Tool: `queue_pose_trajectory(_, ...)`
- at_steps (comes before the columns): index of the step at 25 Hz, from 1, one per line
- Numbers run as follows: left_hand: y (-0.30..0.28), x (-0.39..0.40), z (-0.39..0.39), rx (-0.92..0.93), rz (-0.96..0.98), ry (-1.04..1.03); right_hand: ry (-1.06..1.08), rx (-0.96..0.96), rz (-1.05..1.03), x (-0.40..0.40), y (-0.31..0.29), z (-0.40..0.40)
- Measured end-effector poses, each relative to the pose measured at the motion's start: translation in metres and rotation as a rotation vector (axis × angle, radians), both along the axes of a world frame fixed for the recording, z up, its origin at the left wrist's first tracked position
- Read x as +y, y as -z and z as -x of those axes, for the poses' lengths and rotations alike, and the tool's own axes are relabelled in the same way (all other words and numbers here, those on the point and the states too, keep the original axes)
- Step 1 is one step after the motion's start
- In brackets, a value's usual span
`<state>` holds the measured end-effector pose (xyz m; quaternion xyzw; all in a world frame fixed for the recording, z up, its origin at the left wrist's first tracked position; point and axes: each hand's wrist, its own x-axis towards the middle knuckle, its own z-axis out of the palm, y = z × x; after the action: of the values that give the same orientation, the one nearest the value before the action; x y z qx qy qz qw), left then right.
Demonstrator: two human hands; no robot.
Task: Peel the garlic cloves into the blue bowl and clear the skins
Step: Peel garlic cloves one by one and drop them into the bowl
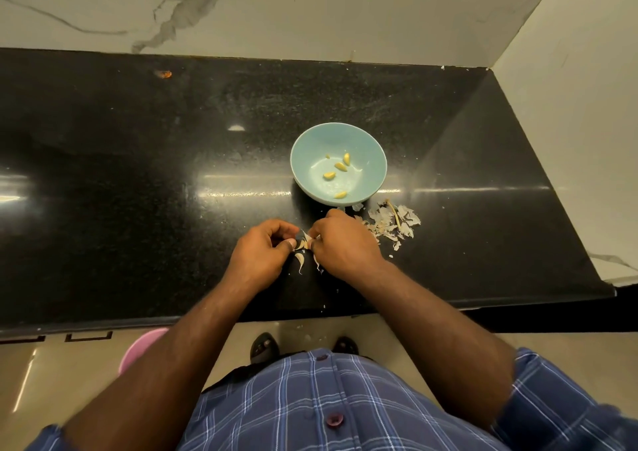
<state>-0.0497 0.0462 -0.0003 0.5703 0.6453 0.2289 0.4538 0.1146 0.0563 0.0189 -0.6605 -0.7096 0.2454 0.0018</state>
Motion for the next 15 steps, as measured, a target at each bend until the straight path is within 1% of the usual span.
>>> queue_pose_trajectory(3, 0.000, 0.000, 0.001, -0.011, 0.000, -0.003, 0.078, 0.120, 0.010, 0.000, -0.006, 0.002)
queue_pose_trajectory(5, 0.000, 0.001, 0.002, -0.016, 0.004, -0.009, 0.166, 0.228, 0.006, 0.001, -0.012, -0.004)
queue_pose_trajectory(9, -0.003, 0.003, -0.001, 0.014, 0.011, 0.023, 0.367, 0.516, 0.043, 0.001, -0.010, -0.039)
queue_pose_trajectory(12, -0.003, 0.005, -0.006, 0.018, 0.012, 0.034, 0.414, 0.563, 0.075, -0.003, 0.001, -0.049)
queue_pose_trajectory(15, -0.003, 0.007, -0.007, 0.025, 0.001, 0.015, 0.364, 0.607, 0.085, -0.008, 0.010, -0.033)
